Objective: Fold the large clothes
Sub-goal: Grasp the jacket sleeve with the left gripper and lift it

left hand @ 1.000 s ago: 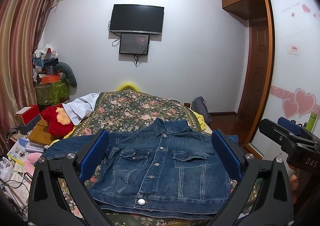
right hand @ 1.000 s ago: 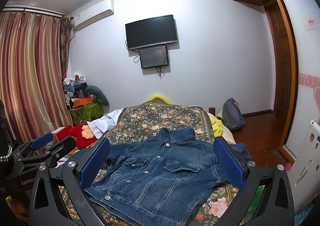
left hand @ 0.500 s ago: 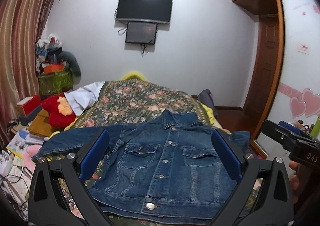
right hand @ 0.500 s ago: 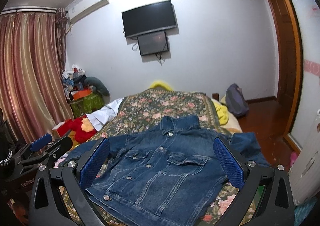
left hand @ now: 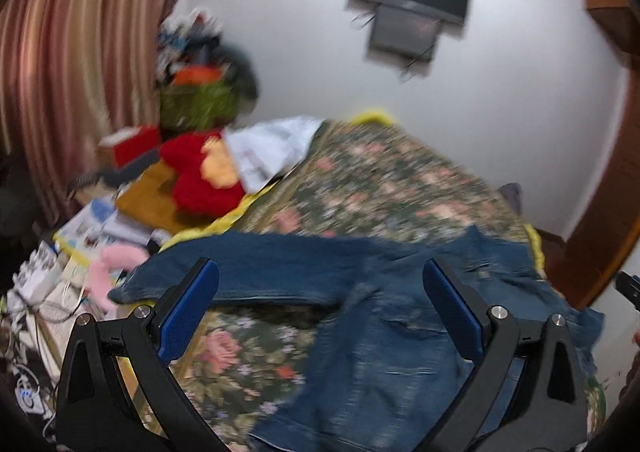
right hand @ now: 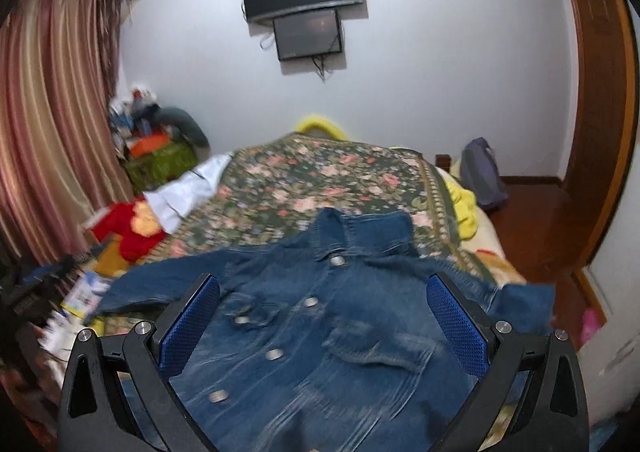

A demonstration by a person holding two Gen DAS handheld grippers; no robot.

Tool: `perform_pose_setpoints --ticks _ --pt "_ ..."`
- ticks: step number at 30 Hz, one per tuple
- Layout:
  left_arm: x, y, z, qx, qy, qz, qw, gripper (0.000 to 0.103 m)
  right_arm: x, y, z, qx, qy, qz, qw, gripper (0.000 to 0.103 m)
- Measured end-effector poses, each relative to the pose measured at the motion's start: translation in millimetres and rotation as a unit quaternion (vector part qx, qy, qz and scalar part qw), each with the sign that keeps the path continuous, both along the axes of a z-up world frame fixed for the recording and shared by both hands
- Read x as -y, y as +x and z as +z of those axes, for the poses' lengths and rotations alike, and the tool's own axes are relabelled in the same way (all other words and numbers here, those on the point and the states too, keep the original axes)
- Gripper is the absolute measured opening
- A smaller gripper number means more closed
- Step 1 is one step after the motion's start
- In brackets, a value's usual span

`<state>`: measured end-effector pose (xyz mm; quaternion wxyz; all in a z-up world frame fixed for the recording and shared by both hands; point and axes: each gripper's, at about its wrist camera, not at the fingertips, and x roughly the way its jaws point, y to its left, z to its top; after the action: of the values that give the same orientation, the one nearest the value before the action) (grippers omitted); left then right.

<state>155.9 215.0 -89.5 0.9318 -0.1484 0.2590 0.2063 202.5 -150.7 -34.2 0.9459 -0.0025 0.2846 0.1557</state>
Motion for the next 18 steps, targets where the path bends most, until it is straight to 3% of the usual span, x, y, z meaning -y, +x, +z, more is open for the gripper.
perform_pose_setpoints --ticks 5,7,10,14,18 --pt "-64.5 27.6 -51.6 -0.072 -0.059 0.036 0.9950 0.103 -11.0 56.7 -24.1 -0.031 -0.040 0.002 0.999 0.103" --pt "-83.7 38.3 -78.5 -0.114 -0.083 0.056 0.9884 0.103 -14.1 77.7 -40.0 -0.060 -0.037 0.010 0.997 0.103" --pt "-99.8 48.6 -110.3 -0.145 -0.120 0.068 0.9798 0.103 -21.2 101.6 -65.4 -0.101 -0.033 0.035 0.994 0.103" --pt "-109.3 57.3 -138.8 -0.159 -0.182 0.064 0.9683 0.102 -30.6 120.2 -102.9 -0.158 -0.038 0.044 0.986 0.103" --pt "-119.4 62.5 -154.7 -0.137 -0.233 0.070 0.9602 0.101 -36.8 135.4 -143.1 -0.229 -0.040 0.029 0.972 0.103"
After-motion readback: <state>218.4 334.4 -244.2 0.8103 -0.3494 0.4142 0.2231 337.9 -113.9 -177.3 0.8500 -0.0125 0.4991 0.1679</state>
